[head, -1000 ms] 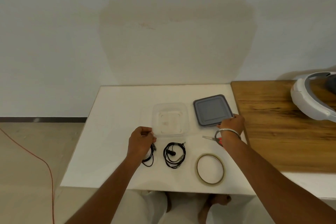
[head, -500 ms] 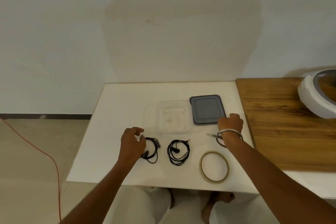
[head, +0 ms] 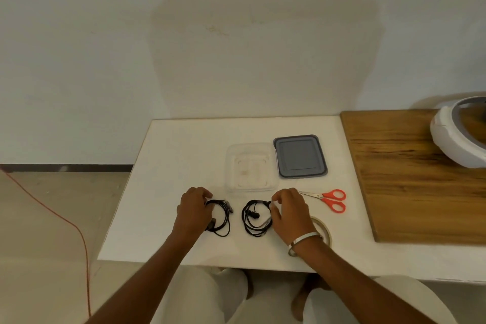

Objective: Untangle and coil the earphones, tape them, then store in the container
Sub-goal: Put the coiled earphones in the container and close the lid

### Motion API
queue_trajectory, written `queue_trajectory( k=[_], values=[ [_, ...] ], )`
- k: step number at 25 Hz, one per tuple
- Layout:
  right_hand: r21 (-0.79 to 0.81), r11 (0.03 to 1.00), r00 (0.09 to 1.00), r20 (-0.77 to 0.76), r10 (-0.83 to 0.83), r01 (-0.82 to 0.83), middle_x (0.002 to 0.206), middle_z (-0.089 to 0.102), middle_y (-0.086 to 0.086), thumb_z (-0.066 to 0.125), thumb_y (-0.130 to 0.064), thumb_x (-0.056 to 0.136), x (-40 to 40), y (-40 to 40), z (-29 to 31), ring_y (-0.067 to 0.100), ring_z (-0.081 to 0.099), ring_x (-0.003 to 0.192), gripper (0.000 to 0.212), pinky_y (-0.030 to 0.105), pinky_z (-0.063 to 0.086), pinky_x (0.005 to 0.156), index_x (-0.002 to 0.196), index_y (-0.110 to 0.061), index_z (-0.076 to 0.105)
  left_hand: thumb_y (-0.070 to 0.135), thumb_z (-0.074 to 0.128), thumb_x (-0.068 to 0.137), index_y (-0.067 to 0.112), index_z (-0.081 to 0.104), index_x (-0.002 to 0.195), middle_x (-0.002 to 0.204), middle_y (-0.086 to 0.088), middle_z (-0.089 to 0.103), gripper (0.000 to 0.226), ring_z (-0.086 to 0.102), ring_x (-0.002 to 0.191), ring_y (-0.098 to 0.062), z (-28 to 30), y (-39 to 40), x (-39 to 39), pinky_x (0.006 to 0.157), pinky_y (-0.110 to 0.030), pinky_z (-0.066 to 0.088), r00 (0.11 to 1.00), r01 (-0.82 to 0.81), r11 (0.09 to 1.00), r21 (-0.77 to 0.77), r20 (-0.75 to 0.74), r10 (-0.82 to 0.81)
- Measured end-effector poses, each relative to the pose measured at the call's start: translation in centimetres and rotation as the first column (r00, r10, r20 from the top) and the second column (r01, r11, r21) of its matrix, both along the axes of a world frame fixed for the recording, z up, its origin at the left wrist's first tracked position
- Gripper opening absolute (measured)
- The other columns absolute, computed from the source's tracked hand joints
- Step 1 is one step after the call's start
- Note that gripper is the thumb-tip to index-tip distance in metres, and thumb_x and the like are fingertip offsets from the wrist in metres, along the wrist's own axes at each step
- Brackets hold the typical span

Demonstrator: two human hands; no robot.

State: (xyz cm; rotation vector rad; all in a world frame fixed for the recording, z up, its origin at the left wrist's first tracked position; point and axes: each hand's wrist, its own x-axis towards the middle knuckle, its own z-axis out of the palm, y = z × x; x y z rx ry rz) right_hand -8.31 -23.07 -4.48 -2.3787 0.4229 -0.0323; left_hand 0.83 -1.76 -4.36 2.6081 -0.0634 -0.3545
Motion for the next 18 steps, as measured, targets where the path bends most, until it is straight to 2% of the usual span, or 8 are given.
queue_trajectory(
  k=[3, 7, 9, 11, 13, 18],
  values=[
    [-0.032, 0.998, 0.995, -0.085, 0.046, -0.049, 0.111, 0.051, 0.005, 0.056, -0.027, 0.090, 0.1, 1.2, -0.2, 0.020, 0.049, 0.100, 0.025, 0.031, 0.043, 0.089, 0.109, -0.012, 0.052, 0.007, 0.061, 0.089, 0.011, 0.069, 0.101, 0.105, -0.006, 0.059, 0.014, 0.058, 0.093, -0.018, 0.2, 0.3, 0.2, 0.082, -0.026, 0.047, 0.997, 0.078, 0.996, 0.039, 0.012, -0.079],
    [0.000, 1.000, 0.993, -0.113, -0.018, 0.018, 0.115, 0.051, 0.007, 0.061, -0.025, 0.088, 0.8, 1.7, -0.2, 0.020, 0.052, 0.104, 0.035, 0.027, 0.045, 0.088, 0.117, -0.011, 0.047, 0.009, 0.061, 0.090, 0.013, 0.070, 0.096, 0.097, -0.001, 0.059, 0.011, 0.054, 0.077, -0.009, 1.4, 0.5, 0.4, 0.066, -0.013, 0.039, 0.991, 0.129, 0.990, 0.057, 0.011, -0.130],
    [-0.008, 1.000, 0.990, -0.139, 0.001, -0.003, 0.115, 0.051, 0.006, 0.060, -0.023, 0.089, 1.1, 1.7, -0.2, 0.020, 0.052, 0.104, 0.032, 0.026, 0.045, 0.087, 0.116, -0.011, 0.047, 0.009, 0.063, 0.089, 0.013, 0.070, 0.094, 0.086, 0.003, 0.061, 0.009, 0.056, 0.067, -0.006, 2.4, 0.6, 0.6, 0.057, -0.007, 0.038, 0.988, 0.151, 0.988, 0.027, -0.048, -0.150],
    [-0.016, 0.999, 0.989, -0.146, 0.026, -0.029, 0.112, 0.053, 0.007, 0.058, -0.020, 0.090, 1.2, 1.7, -0.3, 0.020, 0.053, 0.099, 0.025, 0.026, 0.045, 0.083, 0.113, -0.011, 0.049, 0.010, 0.065, 0.088, 0.012, 0.070, 0.094, 0.079, 0.005, 0.060, 0.008, 0.057, 0.062, -0.005, 3.7, 0.8, 0.7, 0.054, -0.007, 0.040, 0.974, 0.193, 0.981, 0.005, -0.122, -0.191],
    [-0.028, 0.998, 0.989, -0.141, 0.049, -0.054, 0.109, 0.054, 0.007, 0.055, -0.013, 0.091, 1.2, 1.7, -0.4, 0.020, 0.055, 0.095, 0.020, 0.025, 0.047, 0.080, 0.110, -0.013, 0.052, 0.010, 0.067, 0.087, 0.015, 0.070, 0.091, 0.077, 0.006, 0.061, 0.007, 0.059, 0.065, -0.007, 5.2, 0.8, 0.7, 0.058, -0.010, 0.044, 0.961, 0.225, 0.974, -0.011, -0.160, -0.224],
    [-0.045, 0.994, 0.989, -0.110, 0.096, -0.101, 0.103, 0.053, 0.005, 0.053, -0.004, 0.088, 1.1, 1.8, -0.8, 0.020, 0.056, 0.088, 0.025, 0.026, 0.051, 0.077, 0.109, -0.017, 0.057, 0.013, 0.070, 0.086, 0.016, 0.071, 0.092, 0.078, -0.003, 0.071, 0.007, 0.070, 0.067, -0.013, 9.8, 0.0, 1.5, 0.066, -0.019, 0.056, 0.952, 0.186, 0.968, -0.166, -0.214, -0.220]
  ],
)
